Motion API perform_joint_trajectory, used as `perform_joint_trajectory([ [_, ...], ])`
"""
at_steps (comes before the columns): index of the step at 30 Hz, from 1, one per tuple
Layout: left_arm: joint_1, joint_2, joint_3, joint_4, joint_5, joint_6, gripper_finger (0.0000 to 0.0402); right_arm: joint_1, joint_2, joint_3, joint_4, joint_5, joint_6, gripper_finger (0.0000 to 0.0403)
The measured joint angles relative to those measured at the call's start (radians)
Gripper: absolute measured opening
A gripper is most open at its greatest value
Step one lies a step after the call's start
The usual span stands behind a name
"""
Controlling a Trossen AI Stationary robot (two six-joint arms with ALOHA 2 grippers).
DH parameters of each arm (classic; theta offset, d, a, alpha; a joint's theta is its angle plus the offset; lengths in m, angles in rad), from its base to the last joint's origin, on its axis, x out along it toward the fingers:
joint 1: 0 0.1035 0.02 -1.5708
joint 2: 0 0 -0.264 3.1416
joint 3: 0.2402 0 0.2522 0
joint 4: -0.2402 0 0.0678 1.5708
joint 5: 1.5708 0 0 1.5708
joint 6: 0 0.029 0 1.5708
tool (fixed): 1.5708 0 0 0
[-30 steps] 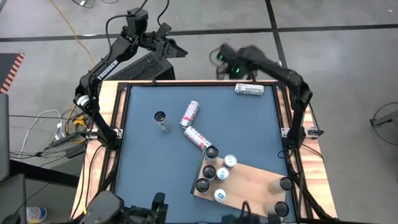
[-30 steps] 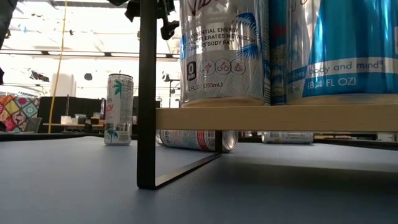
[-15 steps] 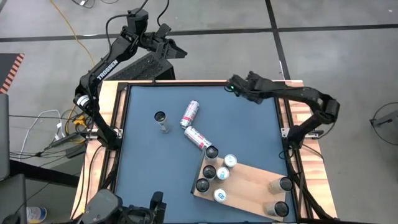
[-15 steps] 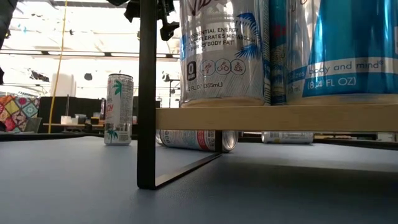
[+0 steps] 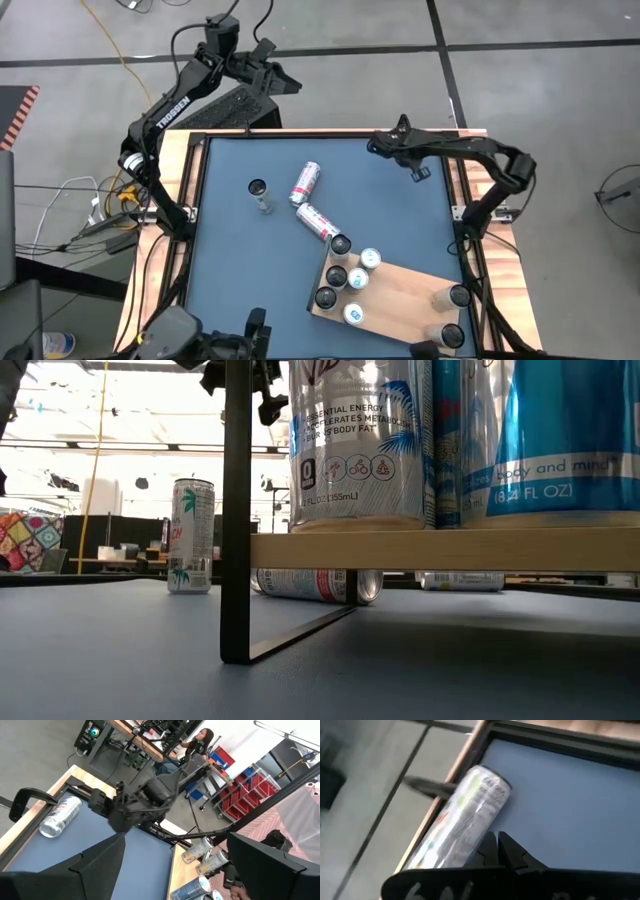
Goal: Place canned beverage on shelf
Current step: Put the white yellow soda can on the shelf
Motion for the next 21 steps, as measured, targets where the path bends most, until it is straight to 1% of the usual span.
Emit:
perform_joint_trajectory([
  [6,0.0,0.0,0.0,-0.059,-0.008,0.045,0.0336,-0.053,0.029,0.0,0.003,-0.006,0.037,0.0],
  [11,0.0,0.0,0.0,-0.104,-0.043,0.077,0.0336,-0.087,0.029,0.0,-0.002,-0.006,0.059,0.0],
  [17,0.0,0.0,0.0,-0.104,-0.047,0.079,0.0336,-0.12,0.045,0.0,0.021,-0.034,0.023,0.0],
  [21,0.0,0.0,0.0,-0.105,-0.052,0.099,0.0336,-0.122,0.066,0.002,0.031,-0.072,0.009,0.0],
])
